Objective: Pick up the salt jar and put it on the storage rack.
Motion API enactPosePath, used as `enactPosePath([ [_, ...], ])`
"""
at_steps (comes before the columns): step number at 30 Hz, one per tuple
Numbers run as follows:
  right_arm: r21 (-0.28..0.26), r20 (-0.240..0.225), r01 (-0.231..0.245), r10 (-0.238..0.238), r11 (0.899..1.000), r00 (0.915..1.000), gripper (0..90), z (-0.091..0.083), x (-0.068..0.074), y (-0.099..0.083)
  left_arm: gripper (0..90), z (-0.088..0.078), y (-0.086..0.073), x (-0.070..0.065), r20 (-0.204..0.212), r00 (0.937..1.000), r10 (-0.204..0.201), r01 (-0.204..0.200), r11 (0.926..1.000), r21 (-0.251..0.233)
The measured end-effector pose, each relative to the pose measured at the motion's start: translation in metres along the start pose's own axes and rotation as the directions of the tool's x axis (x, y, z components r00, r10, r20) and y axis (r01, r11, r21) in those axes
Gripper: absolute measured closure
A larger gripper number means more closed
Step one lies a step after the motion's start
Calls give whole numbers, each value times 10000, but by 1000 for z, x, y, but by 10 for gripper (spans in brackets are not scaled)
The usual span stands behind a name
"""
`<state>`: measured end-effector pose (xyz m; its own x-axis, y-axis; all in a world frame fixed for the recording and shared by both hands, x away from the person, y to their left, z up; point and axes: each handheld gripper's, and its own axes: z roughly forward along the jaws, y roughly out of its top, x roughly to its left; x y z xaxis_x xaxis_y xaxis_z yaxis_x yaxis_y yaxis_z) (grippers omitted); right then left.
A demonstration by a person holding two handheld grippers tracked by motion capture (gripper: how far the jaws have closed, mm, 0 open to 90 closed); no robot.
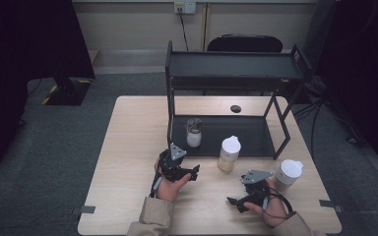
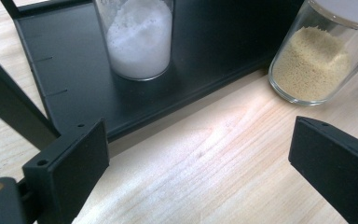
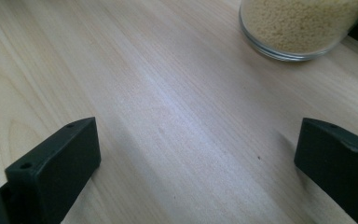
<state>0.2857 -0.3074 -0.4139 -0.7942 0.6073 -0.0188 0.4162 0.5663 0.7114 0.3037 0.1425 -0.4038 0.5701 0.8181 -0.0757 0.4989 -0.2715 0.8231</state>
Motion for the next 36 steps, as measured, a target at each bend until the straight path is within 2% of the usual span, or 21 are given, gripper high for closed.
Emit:
enactPosePath([
  [30, 0, 1, 1, -1, 10000, 10000, 0, 0, 0, 0, 44, -19, -22, 9, -367, 9982, -468, 468, 9989, -13],
  [36, -1, 0, -1, 1, 10000, 10000, 0, 0, 0, 0, 43, -23, -25, 9, -454, 9980, -450, 451, 9990, 31],
])
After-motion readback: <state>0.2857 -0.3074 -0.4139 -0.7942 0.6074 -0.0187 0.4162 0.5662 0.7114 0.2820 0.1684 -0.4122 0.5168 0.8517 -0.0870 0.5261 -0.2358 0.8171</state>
